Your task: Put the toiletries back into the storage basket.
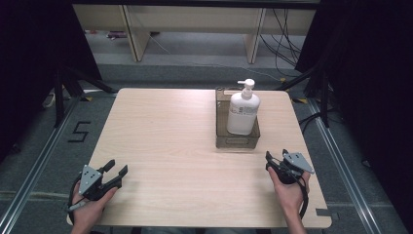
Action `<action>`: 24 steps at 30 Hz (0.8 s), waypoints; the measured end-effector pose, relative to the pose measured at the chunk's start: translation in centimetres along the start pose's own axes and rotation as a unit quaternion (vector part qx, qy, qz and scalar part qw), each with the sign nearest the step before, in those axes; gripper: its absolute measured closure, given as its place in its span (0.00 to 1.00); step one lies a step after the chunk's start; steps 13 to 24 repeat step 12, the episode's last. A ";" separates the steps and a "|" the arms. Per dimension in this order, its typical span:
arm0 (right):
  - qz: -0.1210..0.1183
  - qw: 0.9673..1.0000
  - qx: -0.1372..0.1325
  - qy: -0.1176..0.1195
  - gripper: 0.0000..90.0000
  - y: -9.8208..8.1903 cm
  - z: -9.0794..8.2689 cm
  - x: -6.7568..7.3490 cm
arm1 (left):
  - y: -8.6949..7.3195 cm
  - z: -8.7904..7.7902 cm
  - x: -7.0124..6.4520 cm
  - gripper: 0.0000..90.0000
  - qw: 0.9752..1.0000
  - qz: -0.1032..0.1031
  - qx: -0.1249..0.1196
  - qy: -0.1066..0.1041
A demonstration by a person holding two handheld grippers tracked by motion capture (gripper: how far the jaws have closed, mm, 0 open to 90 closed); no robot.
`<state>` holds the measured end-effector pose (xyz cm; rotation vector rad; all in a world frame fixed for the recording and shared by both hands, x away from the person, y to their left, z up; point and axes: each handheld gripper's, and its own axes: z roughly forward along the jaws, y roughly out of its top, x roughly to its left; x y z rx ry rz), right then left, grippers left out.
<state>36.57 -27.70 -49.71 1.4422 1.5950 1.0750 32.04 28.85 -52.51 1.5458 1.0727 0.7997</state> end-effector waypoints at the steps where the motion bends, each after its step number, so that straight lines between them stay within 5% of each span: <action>1: 0.000 1.000 0.000 0.000 0.41 0.0 0.0 0.0 | 0.0 0.0 0.0 0.48 1.000 0.000 0.000 0.000; 4: -0.013 1.000 -0.007 -0.001 0.41 -0.1 0.0 -0.2 | 0.0 -0.1 0.0 0.48 1.000 0.000 0.003 0.001; 6: 0.013 1.000 -0.005 0.003 0.41 -0.2 -0.1 0.2 | 0.1 -0.1 0.0 0.48 1.000 0.000 0.007 0.004; 8: -0.010 1.000 -0.009 0.012 0.41 -0.1 0.0 -0.3 | 0.1 -0.1 0.0 0.48 1.000 -0.001 0.009 0.004; 24: -0.008 1.000 -0.011 0.009 0.41 -0.1 -0.1 -0.2 | 0.0 0.0 0.0 0.48 1.000 -0.001 0.004 0.002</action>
